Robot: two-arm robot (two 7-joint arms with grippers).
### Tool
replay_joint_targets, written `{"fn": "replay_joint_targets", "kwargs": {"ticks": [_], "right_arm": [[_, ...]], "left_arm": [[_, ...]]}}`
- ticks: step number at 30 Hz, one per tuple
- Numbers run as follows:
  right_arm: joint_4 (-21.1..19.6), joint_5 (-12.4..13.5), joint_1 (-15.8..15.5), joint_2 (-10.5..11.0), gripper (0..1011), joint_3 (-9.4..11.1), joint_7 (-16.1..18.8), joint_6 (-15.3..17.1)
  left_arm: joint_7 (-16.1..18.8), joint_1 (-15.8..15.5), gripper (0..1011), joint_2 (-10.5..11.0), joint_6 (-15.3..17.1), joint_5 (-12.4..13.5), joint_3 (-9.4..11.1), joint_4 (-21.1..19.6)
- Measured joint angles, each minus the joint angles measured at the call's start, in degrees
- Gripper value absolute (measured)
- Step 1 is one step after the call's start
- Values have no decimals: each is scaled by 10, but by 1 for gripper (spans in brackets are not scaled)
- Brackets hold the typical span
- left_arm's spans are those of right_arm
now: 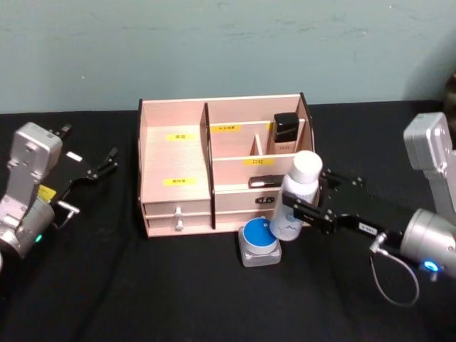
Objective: Pick up the facial cleanser and watermelon frost from the table and place them into the tiered storage box.
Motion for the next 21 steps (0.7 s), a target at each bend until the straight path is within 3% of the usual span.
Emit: {"fn": "replay_joint_targets", "kwargs": {"ticks": [12, 21], "right_arm": [[25, 8, 81, -20, 600, -36, 0, 22], [69, 12, 148, -44, 601, -56, -5, 28]], "left_arm": [[0, 0, 1001, 0, 0, 0, 0, 0], [0, 0, 1001, 0, 0, 0, 0, 0]]}}
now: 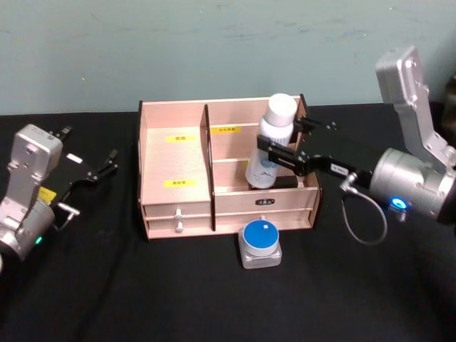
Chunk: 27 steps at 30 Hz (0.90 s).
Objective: Pick up the facial cleanser and watermelon frost from the table and place them into the tiered storage box.
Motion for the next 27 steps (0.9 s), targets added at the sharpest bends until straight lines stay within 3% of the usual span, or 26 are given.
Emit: {"fn": "replay_joint_targets", "kwargs": {"ticks": [12, 27], "right_arm": [[71, -6, 75, -39, 601, -30, -3, 2], [150, -25, 129, -78, 600, -55, -1, -6]], "left_arm": [[0, 0, 1001, 0, 0, 0, 0, 0], [0, 0, 1001, 0, 0, 0, 0, 0]]}}
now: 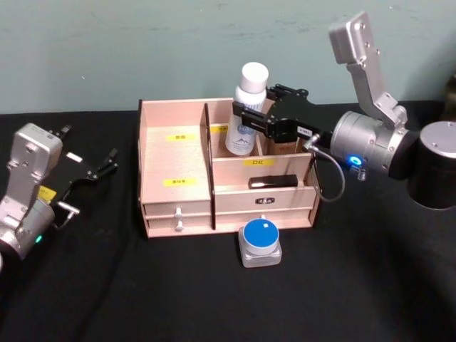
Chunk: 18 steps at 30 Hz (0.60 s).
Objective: Pick up the facial cleanser and watermelon frost from the table and place them into the tiered storage box.
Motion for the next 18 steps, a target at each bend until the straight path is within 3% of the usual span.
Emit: {"fn": "replay_joint_targets", "kwargs": {"ticks": [18], "right_arm": [[37, -17, 21, -20, 601, -10, 6, -3]], "left_arm": [[0, 0, 1001, 0, 0, 0, 0, 0]]}}
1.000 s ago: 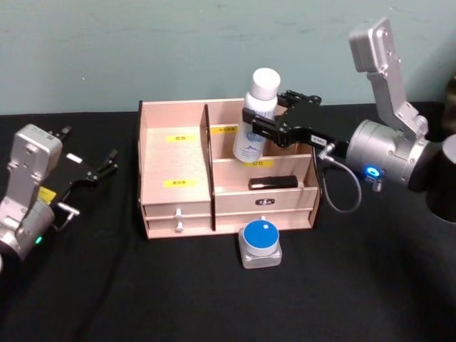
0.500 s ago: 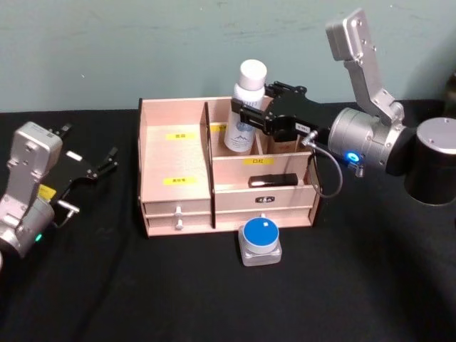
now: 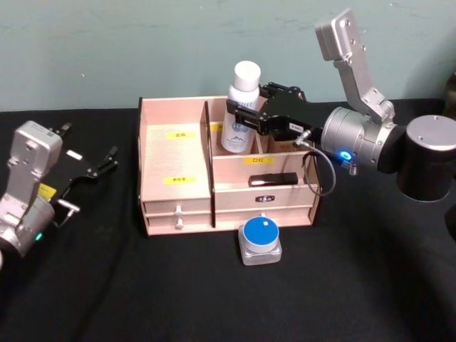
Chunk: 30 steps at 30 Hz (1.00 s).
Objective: Pick up the facial cleanser and watermelon frost from the table and place them into the tiered storage box.
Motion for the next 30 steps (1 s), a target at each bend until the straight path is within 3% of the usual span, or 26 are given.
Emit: {"fn": "replay_joint_targets", "kwargs": {"ticks": [30], "right_arm": [[80, -18, 15, -28, 600, -10, 17, -4]], "left_arm": [[0, 0, 1001, 0, 0, 0, 0, 0]]}}
